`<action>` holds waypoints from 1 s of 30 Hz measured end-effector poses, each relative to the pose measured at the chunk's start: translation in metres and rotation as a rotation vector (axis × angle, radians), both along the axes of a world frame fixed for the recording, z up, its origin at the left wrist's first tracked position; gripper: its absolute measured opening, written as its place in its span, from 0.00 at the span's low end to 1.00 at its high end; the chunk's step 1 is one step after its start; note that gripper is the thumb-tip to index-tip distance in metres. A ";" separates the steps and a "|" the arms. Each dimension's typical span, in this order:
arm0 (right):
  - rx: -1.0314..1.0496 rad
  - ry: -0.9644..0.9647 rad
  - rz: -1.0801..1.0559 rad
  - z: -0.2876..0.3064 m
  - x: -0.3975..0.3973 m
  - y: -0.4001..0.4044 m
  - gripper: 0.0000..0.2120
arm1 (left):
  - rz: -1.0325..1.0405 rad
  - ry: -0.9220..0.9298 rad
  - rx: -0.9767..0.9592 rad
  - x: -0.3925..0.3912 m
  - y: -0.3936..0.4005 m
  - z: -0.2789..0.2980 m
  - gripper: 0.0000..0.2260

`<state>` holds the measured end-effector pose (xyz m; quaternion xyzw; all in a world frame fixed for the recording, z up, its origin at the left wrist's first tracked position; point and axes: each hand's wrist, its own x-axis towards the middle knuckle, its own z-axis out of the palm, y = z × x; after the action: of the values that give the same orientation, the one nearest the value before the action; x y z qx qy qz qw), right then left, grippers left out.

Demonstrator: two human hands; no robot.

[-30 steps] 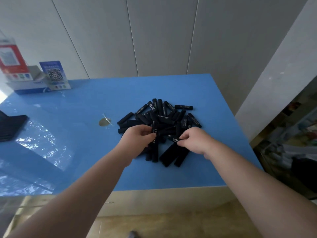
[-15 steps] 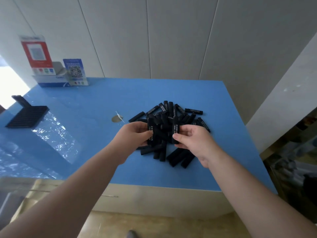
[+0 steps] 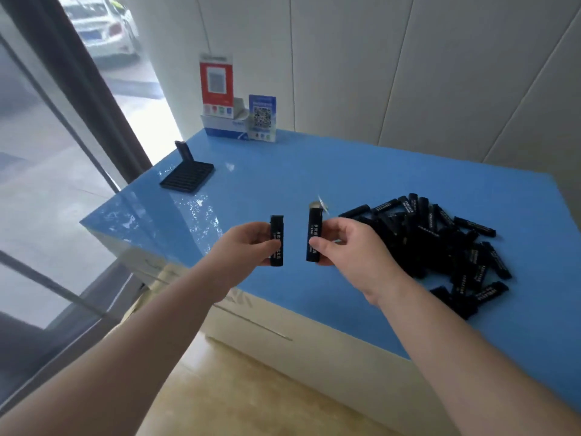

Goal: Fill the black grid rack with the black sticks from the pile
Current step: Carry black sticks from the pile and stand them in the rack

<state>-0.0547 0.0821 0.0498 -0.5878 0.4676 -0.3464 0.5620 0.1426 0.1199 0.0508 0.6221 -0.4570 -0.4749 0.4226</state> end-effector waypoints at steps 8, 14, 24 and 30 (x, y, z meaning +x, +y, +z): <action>0.038 0.027 0.091 0.003 0.118 0.003 0.03 | 0.099 0.018 -0.001 0.114 0.027 0.001 0.09; -0.017 0.041 0.085 0.012 0.218 0.003 0.02 | 0.106 -0.017 -0.036 0.215 0.035 0.009 0.07; -0.006 0.047 0.041 0.008 0.309 -0.015 0.02 | 0.011 -0.057 -0.065 0.318 0.001 0.012 0.12; 0.004 0.025 -0.009 -0.002 0.324 -0.060 0.04 | -0.070 -0.189 -0.056 0.345 -0.057 0.002 0.10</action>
<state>0.2689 0.0220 0.0474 -0.5888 0.4780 -0.3404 0.5557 0.4876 0.0634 0.0532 0.6358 -0.5294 -0.4156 0.3779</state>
